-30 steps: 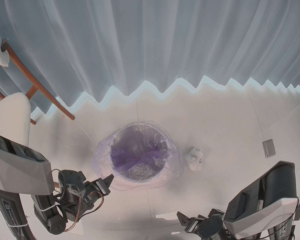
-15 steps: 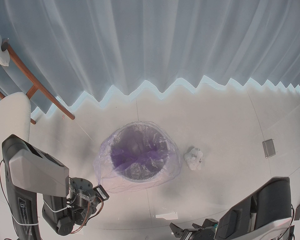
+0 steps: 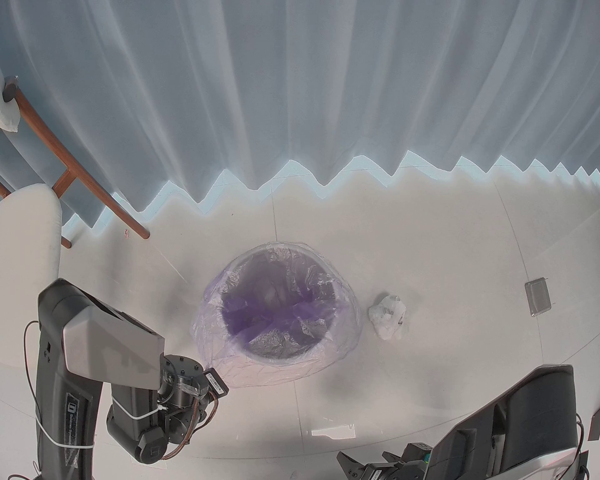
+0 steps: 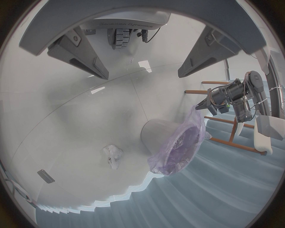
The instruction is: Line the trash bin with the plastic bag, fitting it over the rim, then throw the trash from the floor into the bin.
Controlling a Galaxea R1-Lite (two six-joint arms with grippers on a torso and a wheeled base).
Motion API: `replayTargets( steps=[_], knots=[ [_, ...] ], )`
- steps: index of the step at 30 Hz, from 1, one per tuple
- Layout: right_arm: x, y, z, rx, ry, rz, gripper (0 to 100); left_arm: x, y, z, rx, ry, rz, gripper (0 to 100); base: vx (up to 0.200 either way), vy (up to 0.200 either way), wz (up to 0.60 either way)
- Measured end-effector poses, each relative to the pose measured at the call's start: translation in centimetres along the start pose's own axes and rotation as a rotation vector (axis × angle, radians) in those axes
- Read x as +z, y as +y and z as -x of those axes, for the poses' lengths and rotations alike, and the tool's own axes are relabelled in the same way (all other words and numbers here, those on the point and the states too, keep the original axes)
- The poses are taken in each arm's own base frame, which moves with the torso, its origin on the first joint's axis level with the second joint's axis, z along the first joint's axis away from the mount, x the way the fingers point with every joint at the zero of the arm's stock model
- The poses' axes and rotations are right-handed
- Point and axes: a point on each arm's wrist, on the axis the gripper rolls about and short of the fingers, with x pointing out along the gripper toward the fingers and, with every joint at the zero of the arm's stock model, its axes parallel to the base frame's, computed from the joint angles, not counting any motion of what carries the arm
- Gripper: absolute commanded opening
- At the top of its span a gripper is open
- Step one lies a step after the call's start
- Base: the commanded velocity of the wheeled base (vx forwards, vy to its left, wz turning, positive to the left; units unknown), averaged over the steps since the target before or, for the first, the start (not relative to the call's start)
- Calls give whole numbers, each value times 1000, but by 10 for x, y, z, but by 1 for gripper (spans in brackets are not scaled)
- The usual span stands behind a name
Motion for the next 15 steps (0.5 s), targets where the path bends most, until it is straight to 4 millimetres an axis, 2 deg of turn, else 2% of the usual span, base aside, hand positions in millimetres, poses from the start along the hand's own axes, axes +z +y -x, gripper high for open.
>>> replayTargets(
  steps=[15],
  knots=[
    [0,-1,0,-5,-2,-7,100,-7,-6,-37,-11,-41,-173,0,0,0,0]
  ],
)
